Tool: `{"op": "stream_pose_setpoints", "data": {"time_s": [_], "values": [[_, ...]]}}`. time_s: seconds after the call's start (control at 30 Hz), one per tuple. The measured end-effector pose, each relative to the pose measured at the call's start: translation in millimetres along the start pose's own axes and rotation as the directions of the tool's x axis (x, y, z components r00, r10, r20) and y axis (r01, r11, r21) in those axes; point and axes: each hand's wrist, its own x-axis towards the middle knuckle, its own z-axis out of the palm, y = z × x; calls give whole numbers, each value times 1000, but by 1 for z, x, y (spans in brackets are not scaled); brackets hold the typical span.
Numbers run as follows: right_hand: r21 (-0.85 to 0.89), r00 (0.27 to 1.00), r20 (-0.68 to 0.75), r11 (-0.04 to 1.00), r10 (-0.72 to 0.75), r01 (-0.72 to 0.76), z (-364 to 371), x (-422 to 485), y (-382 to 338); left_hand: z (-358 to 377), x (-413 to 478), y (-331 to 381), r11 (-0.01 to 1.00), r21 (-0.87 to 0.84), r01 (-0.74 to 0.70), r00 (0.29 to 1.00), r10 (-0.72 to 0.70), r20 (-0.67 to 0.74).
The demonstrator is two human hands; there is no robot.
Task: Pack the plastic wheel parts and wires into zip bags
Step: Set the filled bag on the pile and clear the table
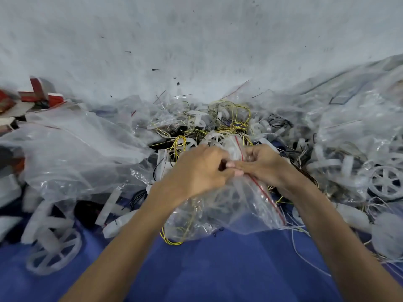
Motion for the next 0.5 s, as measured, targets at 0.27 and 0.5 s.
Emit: {"op": "stream_pose_setpoints", "data": {"time_s": [0.27, 0.5], "values": [[36, 994, -31, 994, -101, 102, -5, -10, -9, -64, -13, 2, 983, -179, 29, 999, -24, 31], [-90, 977, 200, 991, -75, 95, 21, -8, -3, -95, -42, 12, 990, -93, -103, 984, 88, -158]]}}
